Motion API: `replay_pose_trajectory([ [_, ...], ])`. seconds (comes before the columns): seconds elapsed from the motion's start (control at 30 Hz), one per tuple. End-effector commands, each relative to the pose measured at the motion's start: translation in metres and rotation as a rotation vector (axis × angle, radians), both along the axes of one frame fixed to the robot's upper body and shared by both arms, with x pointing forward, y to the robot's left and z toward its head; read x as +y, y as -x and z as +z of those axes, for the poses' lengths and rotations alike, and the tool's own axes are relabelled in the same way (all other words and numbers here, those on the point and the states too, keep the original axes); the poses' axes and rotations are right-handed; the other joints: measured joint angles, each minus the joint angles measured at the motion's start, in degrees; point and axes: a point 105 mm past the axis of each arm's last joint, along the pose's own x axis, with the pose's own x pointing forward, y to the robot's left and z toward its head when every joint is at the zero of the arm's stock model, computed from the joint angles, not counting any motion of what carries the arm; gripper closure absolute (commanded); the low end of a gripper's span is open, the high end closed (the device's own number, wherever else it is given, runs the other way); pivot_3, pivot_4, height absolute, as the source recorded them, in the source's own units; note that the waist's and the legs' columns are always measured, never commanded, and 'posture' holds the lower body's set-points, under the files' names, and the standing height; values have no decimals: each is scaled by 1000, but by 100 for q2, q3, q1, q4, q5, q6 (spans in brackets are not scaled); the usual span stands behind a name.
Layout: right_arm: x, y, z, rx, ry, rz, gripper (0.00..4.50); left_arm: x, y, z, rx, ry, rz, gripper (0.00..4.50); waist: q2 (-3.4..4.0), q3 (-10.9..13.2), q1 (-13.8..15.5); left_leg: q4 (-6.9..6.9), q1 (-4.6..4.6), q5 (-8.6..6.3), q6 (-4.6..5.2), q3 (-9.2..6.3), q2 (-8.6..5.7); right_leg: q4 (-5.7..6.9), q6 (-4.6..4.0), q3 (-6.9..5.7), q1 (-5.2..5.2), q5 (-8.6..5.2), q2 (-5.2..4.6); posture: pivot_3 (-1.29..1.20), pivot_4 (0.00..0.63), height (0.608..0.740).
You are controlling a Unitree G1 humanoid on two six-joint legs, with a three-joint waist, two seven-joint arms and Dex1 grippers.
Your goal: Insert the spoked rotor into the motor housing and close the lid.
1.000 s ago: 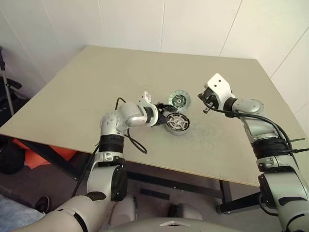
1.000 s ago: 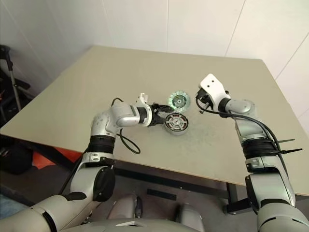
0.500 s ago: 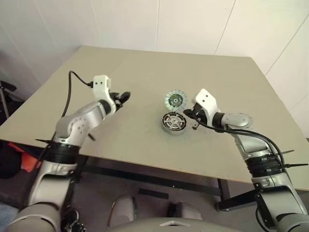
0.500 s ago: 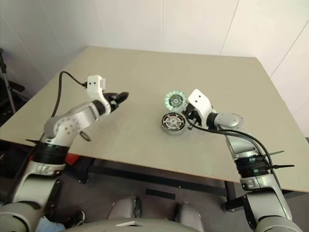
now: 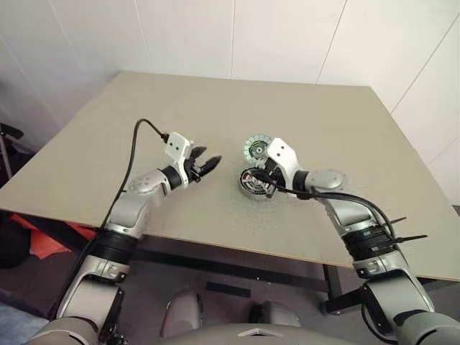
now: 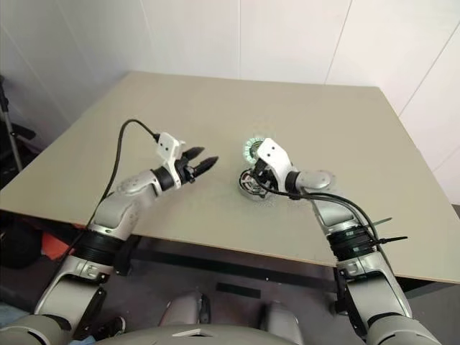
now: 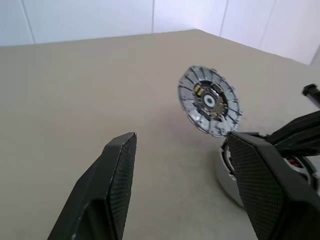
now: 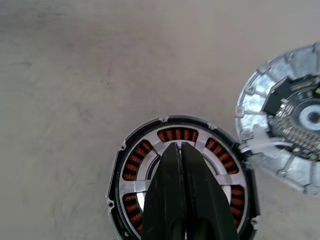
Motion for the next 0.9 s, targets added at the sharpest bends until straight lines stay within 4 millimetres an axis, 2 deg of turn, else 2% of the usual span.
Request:
replay_pose_trajectory([
  [0.03,-7,-8,-10,-12,32,-43,4500,-3,2,18,-61,23,-46,1430,-2,-2,-19,0,7,-1,1,-1,0,-1,-1,0,7,0,0,0,0,740],
  [0.23,-4,-18,21,-92,-55,-47,4500,-1,10,18,-50,58,-100,1430,-1,-1,-72,0,19,1,-2,0,3,0,32,0,14,-19,0,0,0,740],
  [0.33,-6,-12,-4,-56,37,-23,4500,-1,12,17,-57,66,-115,1430,-1,-1,-71,0,19,5,-7,0,5,0,32,-1,15,-19,0,0,0,740],
  [0.5,-4,-2,-20,7,46,-6,4500,-3,14,17,-62,67,-127,1430,-3,-3,-73,0,19,4,-6,1,6,2,22,-1,17,-13,0,0,0,740],
  [0.6,-11,3,-36,46,98,-4,4500,-3,14,17,-50,78,-141,1430,-3,-12,-73,-2,23,-2,4,1,6,2,-2,-1,19,0,1,0,0,740],
  [0.63,-13,1,-35,30,107,-8,4500,-3,15,18,-42,87,-150,1430,-3,-16,-73,-5,24,-3,6,1,6,1,-3,-1,19,0,1,0,0,740],
  [0.7,-13,-6,-15,-25,50,-25,4500,-2,17,20,-3,115,-175,1430,-1,-18,-71,-7,25,-5,9,2,5,-1,-6,-1,20,-1,1,0,0,740],
  [0.8,-8,-17,39,-151,-63,10,4500,2,20,26,15,149,-205,1430,1,-16,-68,-8,18,-5,9,3,4,0,-6,-1,15,-1,1,0,0,740],
  [0.83,-7,-17,51,-179,-45,52,4500,2,21,26,18,140,-216,1430,4,-14,-73,-7,13,-4,9,3,4,0,-6,-1,10,-1,1,0,0,740],
  [0.9,-10,-15,60,-197,61,145,4500,3,21,23,19,83,-230,1430,7,-12,-75,-7,9,-4,8,6,4,1,-6,0,4,0,0,0,0,740],
])
